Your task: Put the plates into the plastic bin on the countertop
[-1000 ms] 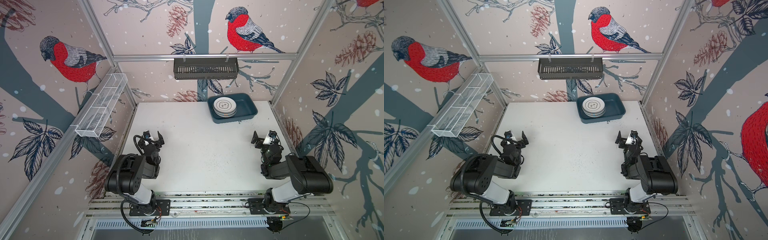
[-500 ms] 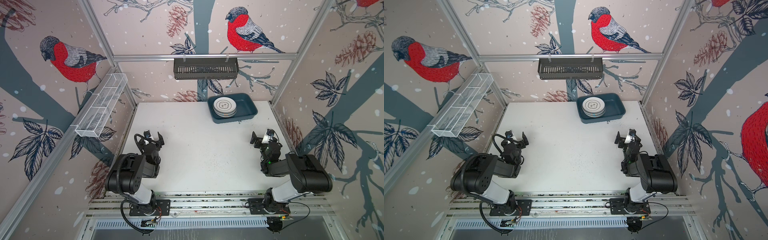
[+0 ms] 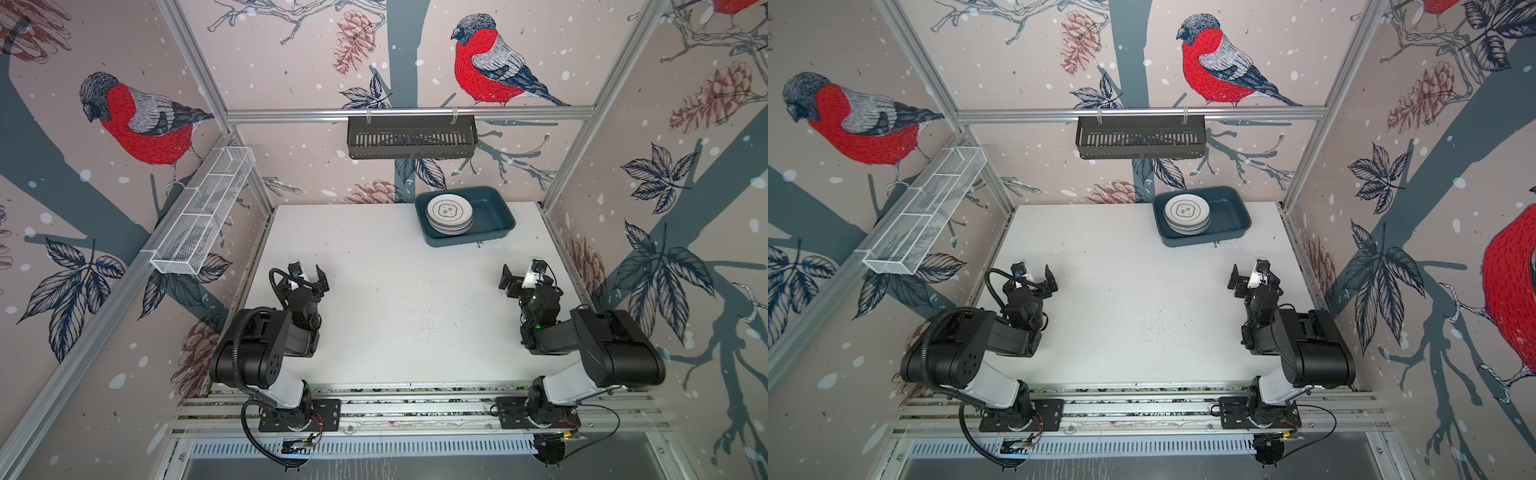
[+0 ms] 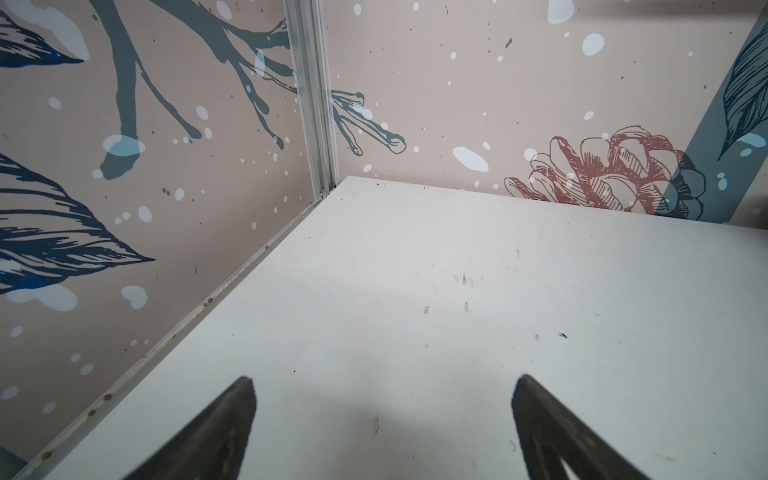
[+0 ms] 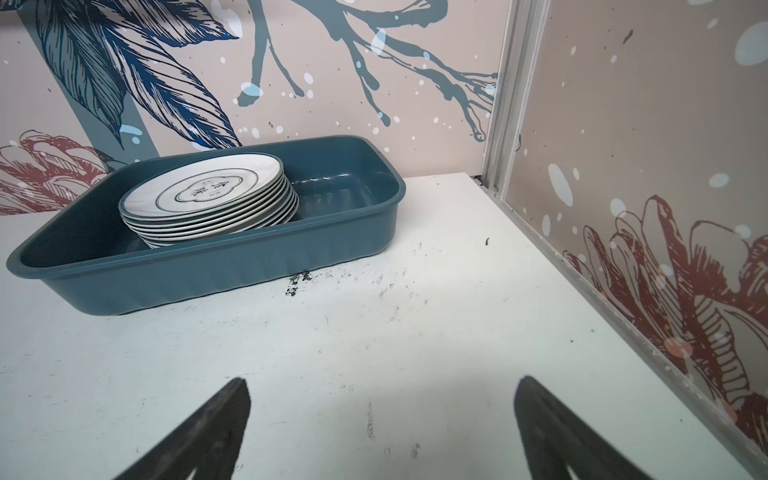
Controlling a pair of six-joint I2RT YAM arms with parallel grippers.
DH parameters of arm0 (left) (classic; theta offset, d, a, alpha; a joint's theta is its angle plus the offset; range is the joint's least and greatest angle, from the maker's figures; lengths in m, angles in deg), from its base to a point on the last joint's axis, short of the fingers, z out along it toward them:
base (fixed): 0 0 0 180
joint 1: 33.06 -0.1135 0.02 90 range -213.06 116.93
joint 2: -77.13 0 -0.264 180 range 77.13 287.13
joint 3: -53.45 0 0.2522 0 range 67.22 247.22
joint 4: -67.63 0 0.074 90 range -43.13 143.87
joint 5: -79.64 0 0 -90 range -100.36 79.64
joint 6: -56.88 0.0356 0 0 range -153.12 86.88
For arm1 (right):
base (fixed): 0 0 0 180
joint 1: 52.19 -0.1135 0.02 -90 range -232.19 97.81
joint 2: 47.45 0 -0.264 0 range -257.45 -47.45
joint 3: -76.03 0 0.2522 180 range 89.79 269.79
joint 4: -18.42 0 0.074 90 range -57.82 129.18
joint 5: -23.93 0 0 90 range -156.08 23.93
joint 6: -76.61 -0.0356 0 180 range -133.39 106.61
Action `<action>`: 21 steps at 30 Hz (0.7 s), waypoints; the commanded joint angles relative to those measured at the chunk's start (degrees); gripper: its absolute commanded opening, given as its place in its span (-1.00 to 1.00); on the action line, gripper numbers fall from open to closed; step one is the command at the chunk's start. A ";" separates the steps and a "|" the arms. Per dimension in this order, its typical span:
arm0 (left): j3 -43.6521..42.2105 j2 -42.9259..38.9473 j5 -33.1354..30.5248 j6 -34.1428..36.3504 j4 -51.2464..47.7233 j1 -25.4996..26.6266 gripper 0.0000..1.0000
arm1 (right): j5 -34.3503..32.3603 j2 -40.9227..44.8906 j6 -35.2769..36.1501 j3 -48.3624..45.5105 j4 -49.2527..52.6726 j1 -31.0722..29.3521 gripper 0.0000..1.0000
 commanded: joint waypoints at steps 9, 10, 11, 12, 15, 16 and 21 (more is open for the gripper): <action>0.16 0.19 -1.42 1.78 2.76 1.13 0.93 | -0.80 0.17 0.34 0.09 -1.61 -0.04 1.00; 0.16 0.15 -1.40 1.75 2.63 1.13 0.93 | -0.83 0.16 0.34 0.09 -1.65 -0.05 0.99; 0.14 0.19 -1.43 1.78 2.64 1.13 0.93 | -0.84 0.23 0.34 0.09 -1.63 -0.03 1.00; 0.12 0.20 -1.46 1.74 2.71 1.13 0.93 | -0.84 0.25 0.34 0.09 -1.62 -0.01 0.99; 0.15 0.20 -1.44 1.73 2.70 1.12 0.93 | -0.77 0.26 0.34 0.09 -1.74 -0.05 0.99; 0.16 0.20 -1.40 1.76 2.61 1.17 0.93 | -0.82 0.22 0.34 0.15 -1.72 -0.08 1.00; 0.33 0.29 -1.29 1.73 2.31 1.09 0.93 | -0.84 -0.07 0.36 0.54 -1.12 -0.05 0.99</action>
